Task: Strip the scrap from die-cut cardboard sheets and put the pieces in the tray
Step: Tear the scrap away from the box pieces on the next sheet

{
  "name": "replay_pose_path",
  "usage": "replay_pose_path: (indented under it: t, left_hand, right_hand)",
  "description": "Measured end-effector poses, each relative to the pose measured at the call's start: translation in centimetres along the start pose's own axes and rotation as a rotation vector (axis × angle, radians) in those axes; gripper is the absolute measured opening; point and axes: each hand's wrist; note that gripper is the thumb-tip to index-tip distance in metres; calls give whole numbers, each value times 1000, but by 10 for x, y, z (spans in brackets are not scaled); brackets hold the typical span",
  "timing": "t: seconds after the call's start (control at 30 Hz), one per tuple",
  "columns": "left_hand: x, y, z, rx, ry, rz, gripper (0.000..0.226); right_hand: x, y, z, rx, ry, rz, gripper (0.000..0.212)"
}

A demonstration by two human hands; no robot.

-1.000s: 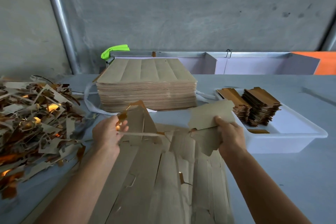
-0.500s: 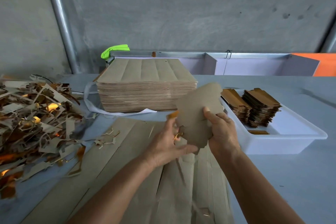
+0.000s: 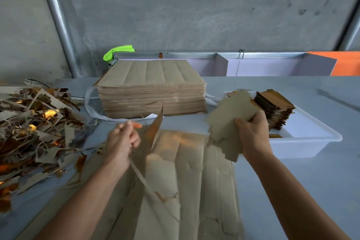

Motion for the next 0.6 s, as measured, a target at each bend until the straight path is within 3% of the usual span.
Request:
replay_pose_path:
  t: [0.1, 0.17, 0.27, 0.4, 0.5, 0.6]
  left_hand:
    - [-13, -2, 19, -85, 56, 22, 34]
    - [-19, -1, 24, -97, 83, -9, 36]
    - [-25, 0, 33, -98, 122, -32, 36]
    - [-27, 1, 49, -88, 163, -42, 36]
    - [-26, -1, 61, -111, 210, -37, 36]
    - [-24, -3, 69, -134, 262, -44, 36]
  right_hand:
    - [-5, 6, 5, 172, 212, 112, 68]
    - [-4, 11, 0, 309, 322, 147, 49]
    - [-1, 20, -20, 410, 484, -16, 27]
    - [4, 33, -54, 577, 856, -28, 26]
    - [8, 41, -81, 741, 891, 14, 24]
    - [6, 51, -112, 839, 890, -68, 33]
Point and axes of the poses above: each hand's wrist, its own y-axis away from the middle knuckle, its own z-axis out of the back of the hand, x = y × z, and after that the axes turned 7 degrees about x, right-handed
